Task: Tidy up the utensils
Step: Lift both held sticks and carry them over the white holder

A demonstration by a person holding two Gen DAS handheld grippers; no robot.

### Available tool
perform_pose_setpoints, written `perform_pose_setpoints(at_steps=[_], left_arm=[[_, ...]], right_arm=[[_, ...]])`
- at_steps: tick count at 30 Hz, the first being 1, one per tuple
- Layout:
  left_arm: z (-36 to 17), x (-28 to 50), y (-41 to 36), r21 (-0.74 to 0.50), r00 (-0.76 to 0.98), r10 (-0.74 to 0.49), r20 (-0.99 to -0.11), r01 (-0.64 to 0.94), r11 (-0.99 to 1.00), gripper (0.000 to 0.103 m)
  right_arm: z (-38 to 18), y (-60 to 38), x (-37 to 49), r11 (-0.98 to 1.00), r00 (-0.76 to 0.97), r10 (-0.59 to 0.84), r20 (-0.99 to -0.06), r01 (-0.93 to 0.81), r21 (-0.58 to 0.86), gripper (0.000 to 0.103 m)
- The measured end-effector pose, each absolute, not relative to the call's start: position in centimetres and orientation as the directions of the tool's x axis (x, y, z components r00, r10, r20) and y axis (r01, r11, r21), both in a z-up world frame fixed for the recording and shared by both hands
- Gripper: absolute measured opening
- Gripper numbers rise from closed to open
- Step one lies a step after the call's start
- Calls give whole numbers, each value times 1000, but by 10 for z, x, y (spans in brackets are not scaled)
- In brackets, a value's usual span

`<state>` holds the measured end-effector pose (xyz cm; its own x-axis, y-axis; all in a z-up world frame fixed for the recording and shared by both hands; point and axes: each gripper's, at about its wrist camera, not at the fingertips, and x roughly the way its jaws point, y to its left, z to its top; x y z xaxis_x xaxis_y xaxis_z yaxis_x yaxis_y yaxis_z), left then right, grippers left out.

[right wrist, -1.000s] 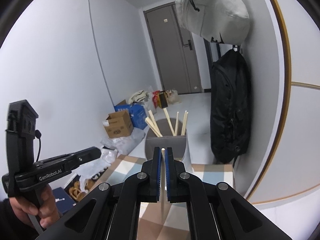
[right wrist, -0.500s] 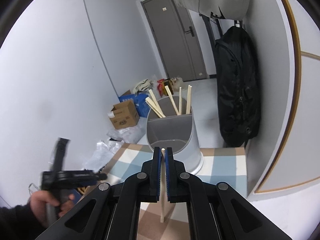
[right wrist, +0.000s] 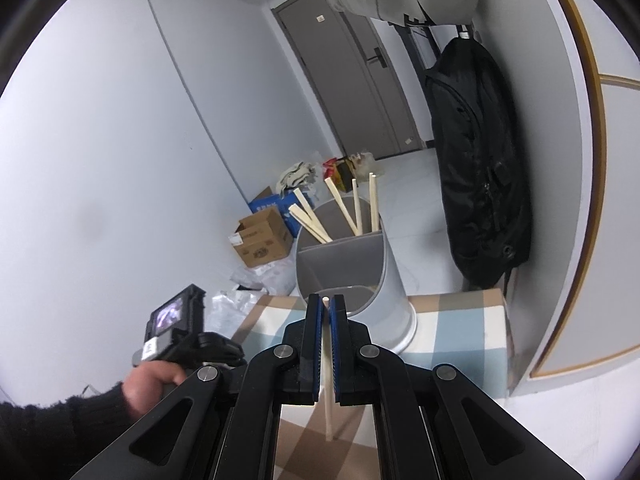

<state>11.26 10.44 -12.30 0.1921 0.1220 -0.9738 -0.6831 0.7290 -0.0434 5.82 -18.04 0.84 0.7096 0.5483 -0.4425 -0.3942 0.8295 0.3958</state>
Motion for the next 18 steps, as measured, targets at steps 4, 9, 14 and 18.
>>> perform_pose_setpoints(at_steps=[4, 9, 14, 18], left_arm=[[-123, 112, 105, -55, 231, 132, -964, -658, 751, 3], [-117, 112, 102, -164, 354, 75, -932, -598, 785, 1], [-91, 96, 95, -240, 495, 46, -868, -499, 833, 1], [-71, 75, 88, -325, 593, -30, -805, -398, 858, 1]], right_arm=[[10, -178, 53, 826, 708, 555, -437, -410, 387, 4], [10, -174, 52, 834, 712, 546, -441, -413, 366, 4], [7, -172, 53, 844, 717, 531, -451, -402, 355, 4], [7, -170, 50, 852, 725, 518, -454, -395, 343, 4]])
